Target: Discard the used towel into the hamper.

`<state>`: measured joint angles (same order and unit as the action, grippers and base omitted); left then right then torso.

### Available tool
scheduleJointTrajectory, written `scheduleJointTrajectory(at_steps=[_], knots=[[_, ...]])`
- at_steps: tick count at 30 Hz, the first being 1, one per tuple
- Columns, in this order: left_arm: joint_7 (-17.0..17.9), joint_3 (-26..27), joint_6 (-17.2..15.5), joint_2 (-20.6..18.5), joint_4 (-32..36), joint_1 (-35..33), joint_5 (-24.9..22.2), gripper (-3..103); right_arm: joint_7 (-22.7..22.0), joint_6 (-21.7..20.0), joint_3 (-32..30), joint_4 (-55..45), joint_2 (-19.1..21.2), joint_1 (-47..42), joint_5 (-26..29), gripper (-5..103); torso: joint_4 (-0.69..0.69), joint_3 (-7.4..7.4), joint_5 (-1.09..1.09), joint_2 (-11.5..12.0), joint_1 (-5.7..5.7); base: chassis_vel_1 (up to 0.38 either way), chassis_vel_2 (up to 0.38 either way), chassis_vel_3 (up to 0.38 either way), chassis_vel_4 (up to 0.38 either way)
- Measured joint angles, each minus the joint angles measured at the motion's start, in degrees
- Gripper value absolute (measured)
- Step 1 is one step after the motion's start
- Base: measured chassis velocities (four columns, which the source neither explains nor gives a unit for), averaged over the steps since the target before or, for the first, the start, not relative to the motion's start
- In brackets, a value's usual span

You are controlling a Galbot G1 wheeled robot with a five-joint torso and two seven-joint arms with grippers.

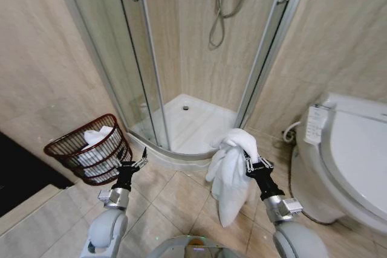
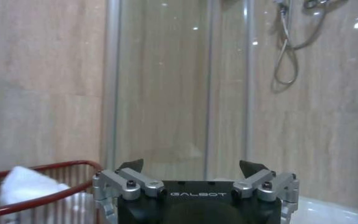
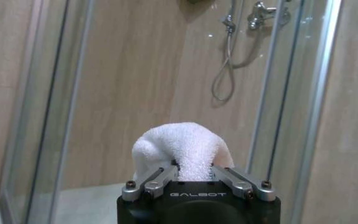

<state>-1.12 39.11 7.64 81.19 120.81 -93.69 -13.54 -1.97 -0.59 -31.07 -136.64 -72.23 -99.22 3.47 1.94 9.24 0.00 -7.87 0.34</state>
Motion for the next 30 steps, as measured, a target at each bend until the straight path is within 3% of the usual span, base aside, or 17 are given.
scheduleJointTrajectory(at_steps=[30], knots=[[-0.04,0.35,0.59,2.07,1.11,-1.16,1.15,100,0.09,1.37,1.22,-2.0,0.66,-2.13,-0.24,12,0.0,0.0,0.0,0.01,0.0,0.052,0.051,0.057,0.053]])
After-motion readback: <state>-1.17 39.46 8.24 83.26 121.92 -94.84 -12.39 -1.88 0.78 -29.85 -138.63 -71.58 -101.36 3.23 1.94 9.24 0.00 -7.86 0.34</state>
